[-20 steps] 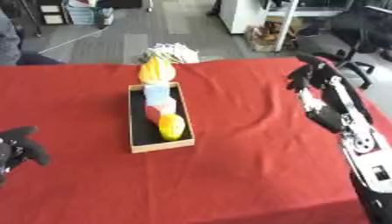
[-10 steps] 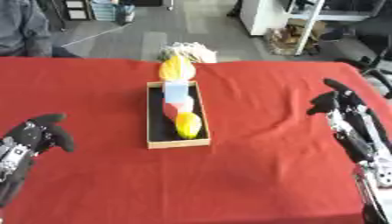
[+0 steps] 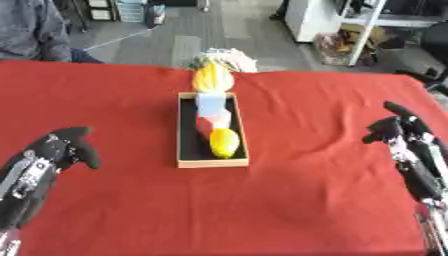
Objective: Pick up objects on the table and place them in the box.
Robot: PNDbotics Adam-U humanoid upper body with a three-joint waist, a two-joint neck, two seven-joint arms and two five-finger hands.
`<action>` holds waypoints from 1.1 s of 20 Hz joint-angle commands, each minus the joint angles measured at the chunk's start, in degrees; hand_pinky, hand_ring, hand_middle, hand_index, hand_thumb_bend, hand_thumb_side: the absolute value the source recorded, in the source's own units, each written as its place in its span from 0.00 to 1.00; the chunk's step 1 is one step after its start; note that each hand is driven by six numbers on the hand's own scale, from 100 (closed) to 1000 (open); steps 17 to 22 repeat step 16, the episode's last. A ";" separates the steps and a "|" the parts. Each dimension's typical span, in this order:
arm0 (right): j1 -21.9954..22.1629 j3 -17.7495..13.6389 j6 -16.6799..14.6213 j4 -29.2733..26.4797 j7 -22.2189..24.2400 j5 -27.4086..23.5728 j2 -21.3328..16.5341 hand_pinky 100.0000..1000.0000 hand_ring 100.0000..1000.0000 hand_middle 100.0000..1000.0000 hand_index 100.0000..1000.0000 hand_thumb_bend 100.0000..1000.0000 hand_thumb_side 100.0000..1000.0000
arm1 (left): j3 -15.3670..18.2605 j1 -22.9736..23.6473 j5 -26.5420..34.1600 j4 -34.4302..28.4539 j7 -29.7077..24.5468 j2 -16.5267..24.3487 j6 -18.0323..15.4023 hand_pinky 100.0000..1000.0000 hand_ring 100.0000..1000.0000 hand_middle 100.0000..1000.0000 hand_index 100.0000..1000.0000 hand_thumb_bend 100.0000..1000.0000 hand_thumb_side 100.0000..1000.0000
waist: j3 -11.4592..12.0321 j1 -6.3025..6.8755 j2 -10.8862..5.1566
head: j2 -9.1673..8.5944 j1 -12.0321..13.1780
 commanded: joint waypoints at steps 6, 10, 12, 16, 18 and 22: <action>-0.39 0.29 0.24 -1.03 0.27 -0.33 -0.52 0.56 0.46 0.51 0.88 0.00 0.46 | -0.04 -0.47 -0.16 -0.58 0.04 0.43 0.00 0.63 0.49 0.50 0.82 0.00 0.84 | -0.47 1.11 0.27 | -0.20 0.74; -0.34 0.37 0.32 -1.00 0.43 -0.29 -0.48 0.56 0.46 0.51 0.88 0.00 0.46 | -0.15 -0.41 -0.19 -0.46 -0.05 0.30 0.10 0.63 0.49 0.50 0.82 0.00 0.84 | -0.61 1.16 0.31 | -0.20 1.35; -0.32 0.40 0.33 -1.05 0.42 -0.28 -0.51 0.56 0.46 0.51 0.88 0.00 0.46 | -0.21 -0.45 -0.19 -0.48 -0.11 0.35 0.09 0.63 0.49 0.50 0.82 0.00 0.84 | -0.65 1.16 0.36 | -0.20 1.69; -0.28 0.33 0.40 -1.07 0.36 -0.18 -0.43 0.56 0.46 0.51 0.88 0.00 0.46 | -0.26 -0.49 -0.15 -0.45 -0.18 0.24 0.13 0.63 0.49 0.50 0.82 0.00 0.85 | -0.74 1.20 0.37 | -0.20 1.83; -0.28 0.33 0.40 -1.07 0.36 -0.18 -0.43 0.56 0.46 0.51 0.88 0.00 0.46 | -0.26 -0.49 -0.15 -0.45 -0.18 0.24 0.13 0.63 0.49 0.50 0.82 0.00 0.85 | -0.74 1.20 0.37 | -0.20 1.83; -0.28 0.33 0.40 -1.07 0.36 -0.18 -0.43 0.56 0.46 0.51 0.88 0.00 0.46 | -0.26 -0.49 -0.15 -0.45 -0.18 0.24 0.13 0.63 0.49 0.50 0.82 0.00 0.85 | -0.74 1.20 0.37 | -0.20 1.83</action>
